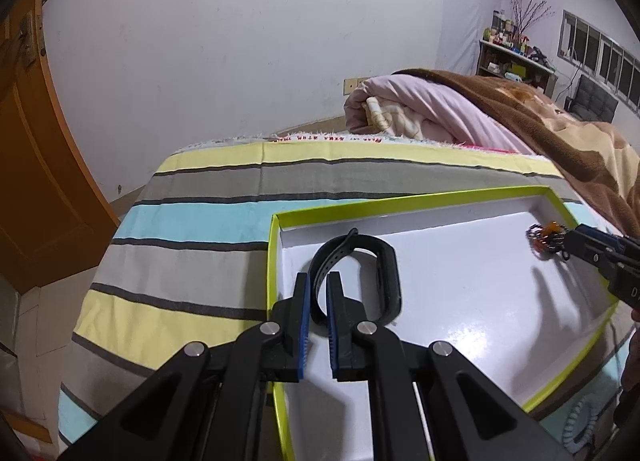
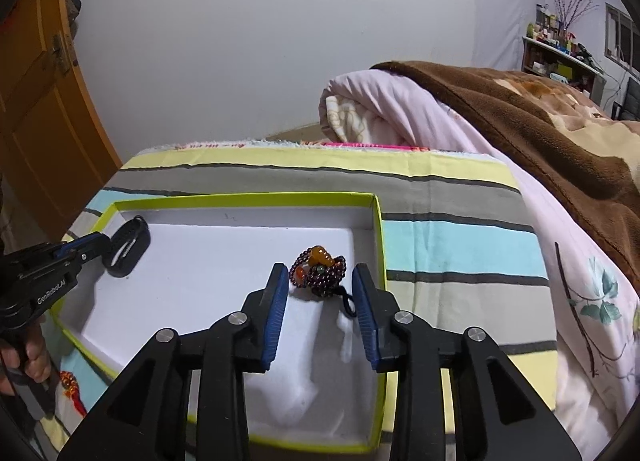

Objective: Organize jewelry
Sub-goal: 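Carry the black band into the green box with the left tool while the right drops the bracelet there, then open both tools and withdraw them from the green box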

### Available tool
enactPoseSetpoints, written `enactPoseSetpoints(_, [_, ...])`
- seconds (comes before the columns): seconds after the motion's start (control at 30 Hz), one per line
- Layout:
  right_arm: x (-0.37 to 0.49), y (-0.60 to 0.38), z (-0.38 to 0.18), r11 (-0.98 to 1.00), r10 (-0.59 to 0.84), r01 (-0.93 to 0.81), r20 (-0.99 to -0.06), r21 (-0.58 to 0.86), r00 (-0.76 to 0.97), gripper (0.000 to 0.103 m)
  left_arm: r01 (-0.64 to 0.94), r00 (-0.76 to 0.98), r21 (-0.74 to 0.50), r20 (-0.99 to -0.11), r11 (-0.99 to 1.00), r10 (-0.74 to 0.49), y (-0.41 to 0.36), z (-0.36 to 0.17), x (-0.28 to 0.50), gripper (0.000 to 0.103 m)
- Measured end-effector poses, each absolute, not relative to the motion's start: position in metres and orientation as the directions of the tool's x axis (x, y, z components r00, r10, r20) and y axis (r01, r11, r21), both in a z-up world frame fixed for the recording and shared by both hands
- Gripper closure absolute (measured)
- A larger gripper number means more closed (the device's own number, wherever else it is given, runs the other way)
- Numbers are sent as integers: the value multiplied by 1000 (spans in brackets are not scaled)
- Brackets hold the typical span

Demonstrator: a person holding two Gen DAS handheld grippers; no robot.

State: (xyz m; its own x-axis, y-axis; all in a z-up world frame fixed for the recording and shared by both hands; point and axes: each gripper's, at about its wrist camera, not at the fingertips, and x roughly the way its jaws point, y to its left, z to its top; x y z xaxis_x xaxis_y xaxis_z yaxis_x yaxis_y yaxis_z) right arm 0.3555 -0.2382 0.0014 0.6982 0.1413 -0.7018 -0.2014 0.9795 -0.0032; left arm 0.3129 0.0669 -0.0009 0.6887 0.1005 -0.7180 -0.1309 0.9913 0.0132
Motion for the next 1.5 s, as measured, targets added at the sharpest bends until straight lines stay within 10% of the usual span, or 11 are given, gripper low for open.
enactPoseSetpoints(1.5, [58,-204,34,951,224,-304,-554,-54,802,69,-142,838,-4,-534,990,118,11,49,52,94])
